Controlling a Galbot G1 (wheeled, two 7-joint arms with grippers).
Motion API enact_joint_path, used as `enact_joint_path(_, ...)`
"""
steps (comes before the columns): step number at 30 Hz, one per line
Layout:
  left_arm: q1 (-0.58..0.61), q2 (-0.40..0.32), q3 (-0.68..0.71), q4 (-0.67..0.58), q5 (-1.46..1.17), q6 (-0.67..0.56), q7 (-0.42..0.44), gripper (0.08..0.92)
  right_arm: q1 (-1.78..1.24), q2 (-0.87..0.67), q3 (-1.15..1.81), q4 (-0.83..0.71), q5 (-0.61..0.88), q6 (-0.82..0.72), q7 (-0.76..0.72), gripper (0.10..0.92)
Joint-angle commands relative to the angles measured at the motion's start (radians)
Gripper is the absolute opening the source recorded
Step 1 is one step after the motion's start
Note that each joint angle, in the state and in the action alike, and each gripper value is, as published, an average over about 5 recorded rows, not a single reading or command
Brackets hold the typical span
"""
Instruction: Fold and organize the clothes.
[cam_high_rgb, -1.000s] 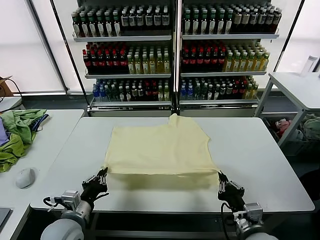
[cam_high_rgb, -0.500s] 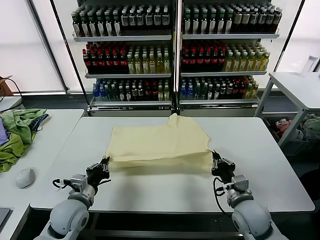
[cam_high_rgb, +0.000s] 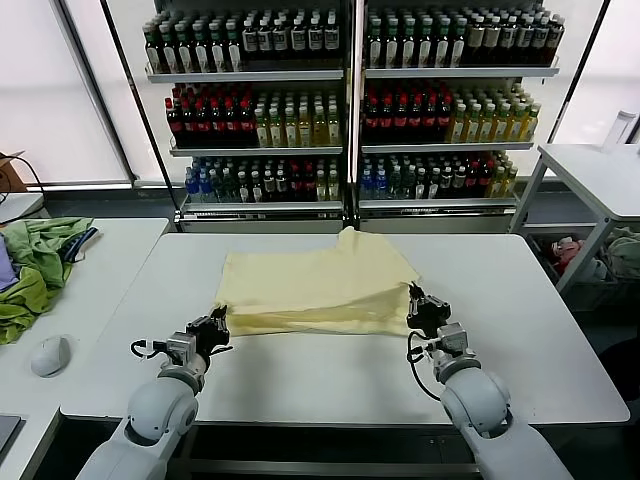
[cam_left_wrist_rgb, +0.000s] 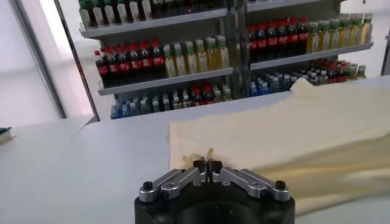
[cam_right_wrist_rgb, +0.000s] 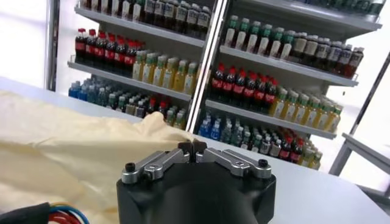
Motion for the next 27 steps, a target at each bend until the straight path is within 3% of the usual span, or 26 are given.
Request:
enact_joint_path(1,-0.050,-0.013,0.021,0.072,0.027,-0.004,0.000,0.131,0.041,0.015,-0.026,-0.053,-0.020,0.008,0.001,0.188)
enact_joint_path(12,-0.002,-0.038,0.003,0.060,0.058,-0.013,-0.009,0.434,-0.058,0.020,0.009,0.000,-0.037,-0.016,-0.009,0.489)
enact_joint_path(22,0.052,-0.038,-0.042,0.071,0.048,-0.002,-0.048,0.725,-0.165,0.001,0.077,0.048,0.093,-0.079,0.021,0.774)
enact_joint_path(24,0.043,-0.038,-0.041,0.083,0.041,0.006,-0.055,0.752,-0.156,0.004,0.078,0.031,0.121,-0.102,0.029,0.801)
enact_joint_path(27,0.031,-0.038,-0.039,0.094,0.027,0.011,-0.056,0.713,-0.138,0.011,0.071,0.006,0.166,-0.133,0.037,0.774)
